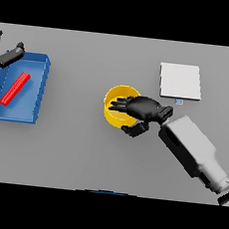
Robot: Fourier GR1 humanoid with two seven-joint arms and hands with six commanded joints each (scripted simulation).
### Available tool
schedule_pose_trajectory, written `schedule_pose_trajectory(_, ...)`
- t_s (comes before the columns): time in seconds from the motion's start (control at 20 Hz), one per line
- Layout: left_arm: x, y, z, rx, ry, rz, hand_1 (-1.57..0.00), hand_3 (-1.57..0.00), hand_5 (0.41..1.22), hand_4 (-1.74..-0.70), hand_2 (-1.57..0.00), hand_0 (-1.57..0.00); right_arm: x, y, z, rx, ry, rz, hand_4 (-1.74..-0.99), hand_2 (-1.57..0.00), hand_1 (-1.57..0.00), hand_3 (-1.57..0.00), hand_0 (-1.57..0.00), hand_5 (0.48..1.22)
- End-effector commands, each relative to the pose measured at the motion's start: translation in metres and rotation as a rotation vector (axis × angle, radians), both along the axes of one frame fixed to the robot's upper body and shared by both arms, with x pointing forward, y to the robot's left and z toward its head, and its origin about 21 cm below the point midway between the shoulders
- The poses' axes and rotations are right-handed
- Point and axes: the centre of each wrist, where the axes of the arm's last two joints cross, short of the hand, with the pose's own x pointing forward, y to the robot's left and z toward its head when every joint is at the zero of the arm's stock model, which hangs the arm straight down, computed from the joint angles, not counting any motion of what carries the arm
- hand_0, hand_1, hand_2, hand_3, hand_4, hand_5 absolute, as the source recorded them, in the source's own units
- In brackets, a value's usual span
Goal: Pick up the red beaker and tilt it to pour out 1 green nut into yellow bowl. Pick up the yellow bowl and place it on the metallic measuring scale.
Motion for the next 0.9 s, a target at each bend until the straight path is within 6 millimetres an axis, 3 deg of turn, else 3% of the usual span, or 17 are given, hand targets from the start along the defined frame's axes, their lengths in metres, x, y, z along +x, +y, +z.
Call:
schedule_pose_trajectory(0.0, 0.002, 0.0, 0.0, -0.007, 0.002, 0.004, 0.0, 0.0, 0.73, -0.8, 0.0, 0.0, 0.0, 0.0, -0.002, -0.002, 0.005, -0.002, -1.365, -0.14, -0.07, -0.18, -0.07, 0.838)
schedule_pose_trajectory(0.15, 0.0, 0.004, -0.004, -0.012, 0.0, 0.001, 0.0, 0.0, 0.729, -0.79, 0.0, 0.0, 0.001, 0.005, 0.001, -0.023, -0.003, -0.001, -1.479, -0.38, -0.38, -0.42, -0.47, 0.999)
schedule_pose_trajectory(0.25, 0.001, 0.003, -0.002, -0.008, 0.001, 0.003, 0.0, 0.0, 0.732, -0.79, 0.0, 0.0, -0.002, 0.002, 0.0, -0.019, -0.004, 0.011, -1.469, -0.59, -0.65, -0.83, -0.78, 1.079)
schedule_pose_trajectory(0.3, 0.001, 0.005, -0.004, -0.009, -0.004, 0.004, 0.0, 0.0, 0.733, -0.79, 0.0, 0.0, -0.001, 0.004, 0.001, -0.025, 0.007, 0.0, -1.521, -0.79, -0.81, -0.98, -0.94, 1.108)
schedule_pose_trajectory(0.4, 0.004, 0.004, -0.003, -0.012, -0.003, 0.002, 0.0, 0.0, 0.736, -0.79, 0.0, 0.0, -0.003, 0.002, 0.003, -0.026, 0.009, 0.008, -1.594, -1.07, -1.08, -1.03, -1.17, 1.148)
schedule_pose_trajectory(0.6, 0.003, 0.002, -0.004, -0.007, -0.003, -0.003, 0.0, 0.0, 0.73, -0.79, 0.0, 0.0, -0.004, 0.001, 0.009, -0.046, -0.005, -0.007, -1.673, -1.37, -1.37, -1.13, -1.41, 1.191)
schedule_pose_trajectory(0.85, 0.003, 0.004, -0.001, -0.004, -0.005, 0.002, 0.0, 0.0, 0.727, -0.78, 0.0, 0.0, -0.001, -0.005, 0.031, -0.022, -0.01, -0.007, -1.711, -1.5, -1.51, -1.35, -1.52, 1.211)
